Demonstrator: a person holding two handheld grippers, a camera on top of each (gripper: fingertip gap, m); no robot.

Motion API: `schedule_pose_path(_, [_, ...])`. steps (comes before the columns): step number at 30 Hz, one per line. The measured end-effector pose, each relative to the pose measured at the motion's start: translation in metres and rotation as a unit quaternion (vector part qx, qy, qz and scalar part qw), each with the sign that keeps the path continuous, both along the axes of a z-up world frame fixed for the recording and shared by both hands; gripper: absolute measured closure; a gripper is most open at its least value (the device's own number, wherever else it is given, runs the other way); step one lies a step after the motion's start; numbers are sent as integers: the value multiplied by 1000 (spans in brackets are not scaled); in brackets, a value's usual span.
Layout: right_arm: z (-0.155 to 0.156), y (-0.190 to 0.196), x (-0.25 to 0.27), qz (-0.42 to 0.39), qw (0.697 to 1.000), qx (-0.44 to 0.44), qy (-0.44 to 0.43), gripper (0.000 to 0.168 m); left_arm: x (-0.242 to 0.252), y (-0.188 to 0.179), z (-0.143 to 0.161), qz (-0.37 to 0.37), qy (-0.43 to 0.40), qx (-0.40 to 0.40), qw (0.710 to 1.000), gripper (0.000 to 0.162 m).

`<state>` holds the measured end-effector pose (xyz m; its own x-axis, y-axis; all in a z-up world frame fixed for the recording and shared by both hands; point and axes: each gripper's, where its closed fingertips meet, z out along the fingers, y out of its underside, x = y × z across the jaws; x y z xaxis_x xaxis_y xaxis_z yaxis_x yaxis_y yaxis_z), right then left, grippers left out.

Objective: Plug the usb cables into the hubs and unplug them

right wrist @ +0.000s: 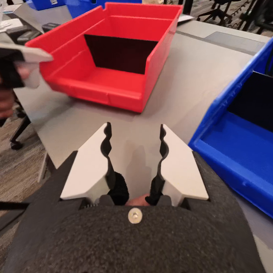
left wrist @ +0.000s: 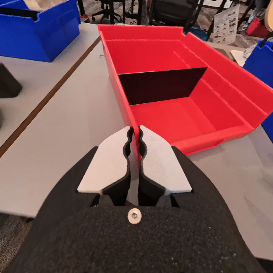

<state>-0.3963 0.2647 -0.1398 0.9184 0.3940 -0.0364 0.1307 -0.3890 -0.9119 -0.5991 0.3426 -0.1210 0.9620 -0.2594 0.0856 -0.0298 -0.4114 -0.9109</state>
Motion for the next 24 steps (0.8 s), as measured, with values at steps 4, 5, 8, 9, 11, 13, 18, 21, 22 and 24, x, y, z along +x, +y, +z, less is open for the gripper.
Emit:
schedule_pose_path(4, [3,16,-10,-41,999,15,-23,109,-5,-41,0,22,8,-1,1000,155])
schedule_pose_path(5, [1,18,-11,-49,998,13,-30,114,-6,-51,0,26,7,-2,1000,155])
schedule_pose_path(8, [1,15,-19,-45,999,7,-23,149,-9,-75,0,29,8,-6,1000,156])
schedule_pose_path(9, [3,12,-23,-35,999,10,-19,161,-8,-82,0,28,2,-8,1000,156])
schedule_pose_path(11, [8,5,-22,-38,998,32,-44,163,-7,-94,0,32,-6,-7,999,156])
schedule_pose_path(13, [18,-2,-18,-42,995,63,-63,165,-4,-106,7,41,-4,23,999,156])
schedule_pose_path(18, [69,-24,-3,-37,982,167,-74,166,10,-135,53,57,39,96,993,157])
schedule_pose_path(21, [91,-32,17,-49,985,161,-31,166,29,-145,71,62,13,99,993,157])
schedule_pose_path(22, [100,-34,25,-53,984,166,-21,166,37,-148,79,64,14,109,992,157])
schedule_pose_path(24, [123,-37,43,-58,981,187,-16,167,55,-153,101,66,16,139,988,157])
